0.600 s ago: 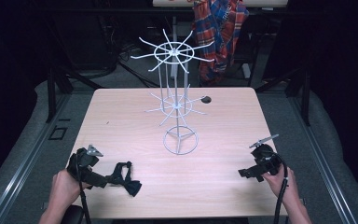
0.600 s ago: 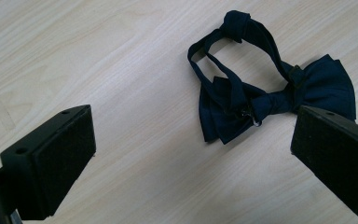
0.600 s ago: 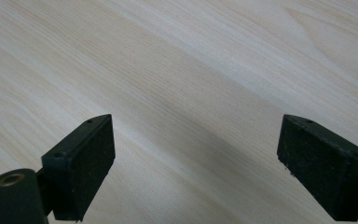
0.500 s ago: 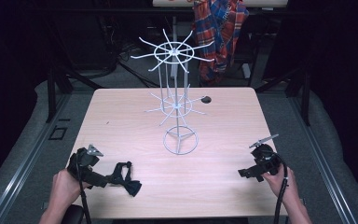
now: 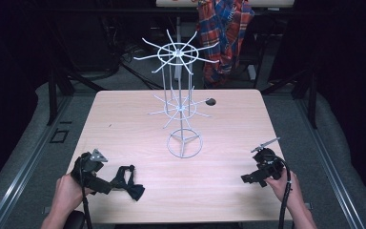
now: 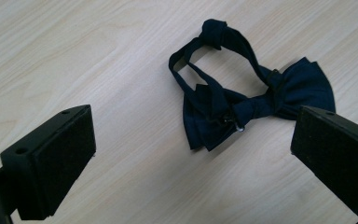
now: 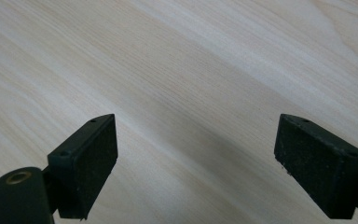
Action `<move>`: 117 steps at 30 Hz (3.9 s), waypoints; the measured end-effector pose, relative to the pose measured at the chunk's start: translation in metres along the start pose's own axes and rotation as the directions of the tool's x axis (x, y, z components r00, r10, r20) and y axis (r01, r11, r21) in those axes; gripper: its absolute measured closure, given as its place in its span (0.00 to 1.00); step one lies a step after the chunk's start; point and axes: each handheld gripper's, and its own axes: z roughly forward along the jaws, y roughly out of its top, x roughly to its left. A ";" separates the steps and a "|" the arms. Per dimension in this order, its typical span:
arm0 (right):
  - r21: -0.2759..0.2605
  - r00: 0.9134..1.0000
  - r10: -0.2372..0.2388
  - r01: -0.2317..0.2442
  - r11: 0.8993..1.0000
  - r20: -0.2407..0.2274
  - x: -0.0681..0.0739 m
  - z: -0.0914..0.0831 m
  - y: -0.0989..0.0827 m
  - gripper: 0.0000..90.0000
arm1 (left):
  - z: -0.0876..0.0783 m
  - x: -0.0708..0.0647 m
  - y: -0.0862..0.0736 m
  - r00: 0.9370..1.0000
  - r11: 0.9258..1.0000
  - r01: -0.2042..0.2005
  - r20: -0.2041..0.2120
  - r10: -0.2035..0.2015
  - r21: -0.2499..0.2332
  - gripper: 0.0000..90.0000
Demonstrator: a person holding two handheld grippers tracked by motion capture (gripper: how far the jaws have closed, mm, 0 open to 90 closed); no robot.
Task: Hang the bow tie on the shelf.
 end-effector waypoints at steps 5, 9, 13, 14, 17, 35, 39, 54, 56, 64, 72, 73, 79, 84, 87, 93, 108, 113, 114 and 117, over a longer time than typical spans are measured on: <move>0.003 1.000 0.014 -0.014 1.000 -0.004 -0.005 0.003 0.000 0.14 | 0.002 -0.005 0.006 0.999 1.000 -0.023 0.022 0.023 0.015 0.00; 0.022 1.000 0.018 -0.017 1.000 -0.013 -0.005 0.004 0.001 0.14 | 0.004 -0.008 0.008 0.999 1.000 -0.022 0.029 0.021 0.021 0.00; 0.016 1.000 0.014 -0.014 1.000 -0.017 -0.004 0.005 0.002 0.14 | 0.006 -0.013 0.010 1.000 0.999 -0.017 0.025 0.016 0.031 0.00; 0.022 1.000 0.013 -0.012 1.000 -0.021 -0.003 0.005 0.002 0.14 | 0.006 -0.014 0.010 0.999 0.999 -0.020 0.028 0.019 0.030 0.00; 0.025 0.999 0.007 -0.006 1.000 -0.048 -0.001 0.008 0.006 0.14 | 0.007 -0.018 0.011 0.999 0.999 -0.035 0.039 0.034 0.034 0.00; 0.029 0.999 0.011 -0.010 1.000 -0.047 -0.002 0.008 0.004 0.14 | 0.028 -0.032 0.022 0.993 0.990 -0.087 0.084 0.078 0.110 0.00; 0.044 0.999 0.004 -0.002 0.999 -0.054 -0.003 0.009 0.005 0.14 | 0.032 -0.033 0.023 0.992 0.987 -0.096 0.098 0.084 0.128 0.09; 0.048 0.998 0.007 -0.004 0.999 -0.059 -0.002 0.010 0.005 0.14 | 0.043 -0.043 0.028 0.986 0.975 -0.146 0.107 0.129 0.170 0.56; 0.049 0.999 0.005 -0.003 0.999 -0.043 -0.002 0.010 0.005 0.14 | 0.045 -0.043 0.029 0.985 0.972 -0.151 0.110 0.133 0.178 0.61; 0.056 0.999 0.010 -0.007 0.998 -0.051 -0.002 0.009 0.004 0.14 | 0.052 -0.046 0.031 0.982 0.962 -0.180 0.097 0.163 0.205 0.70; 0.056 0.999 0.011 -0.008 0.998 -0.047 -0.002 0.009 0.003 0.14 | 0.055 -0.051 0.033 0.975 0.949 -0.221 0.085 0.207 0.223 0.77; 0.061 0.999 0.006 -0.003 0.998 -0.049 -0.002 0.009 0.003 0.14 | 0.055 -0.051 0.033 0.973 0.947 -0.230 0.082 0.217 0.224 0.78; 0.051 0.999 0.015 -0.013 0.999 -0.052 -0.002 0.009 0.003 0.14 | 0.055 -0.053 0.034 0.969 0.945 -0.244 0.090 0.229 0.216 0.86; 0.052 0.999 0.010 -0.007 0.999 -0.053 -0.002 0.008 0.003 0.14 | 0.051 -0.049 0.034 0.972 0.954 -0.230 0.095 0.215 0.190 0.89; 0.053 0.999 0.002 0.000 0.999 -0.036 -0.003 0.007 0.003 0.14 | 0.045 -0.047 0.035 0.974 0.963 -0.220 0.086 0.209 0.153 0.91; 0.048 0.999 0.016 -0.013 0.999 -0.042 -0.003 0.008 0.002 0.14 | 0.035 -0.045 0.036 0.976 0.974 -0.209 0.079 0.202 0.094 0.95; 0.048 0.999 0.021 -0.019 0.999 -0.042 -0.003 0.007 0.002 0.14 | 0.013 -0.032 0.038 0.990 0.993 -0.097 0.094 0.104 -0.074 0.95; 0.044 0.999 0.024 -0.022 0.999 -0.049 -0.004 0.008 0.003 0.14 | 0.008 -0.027 0.039 0.992 0.991 -0.058 0.107 0.071 -0.120 0.95; 0.044 0.999 0.024 -0.022 0.999 -0.049 -0.004 0.008 0.003 0.14 | 0.008 -0.026 0.039 0.992 0.990 -0.052 0.108 0.066 -0.127 0.95; 0.049 0.999 0.022 -0.020 0.999 -0.041 -0.005 0.007 0.002 0.14 | 0.004 -0.023 0.040 0.995 0.985 -0.038 0.085 0.053 -0.168 0.95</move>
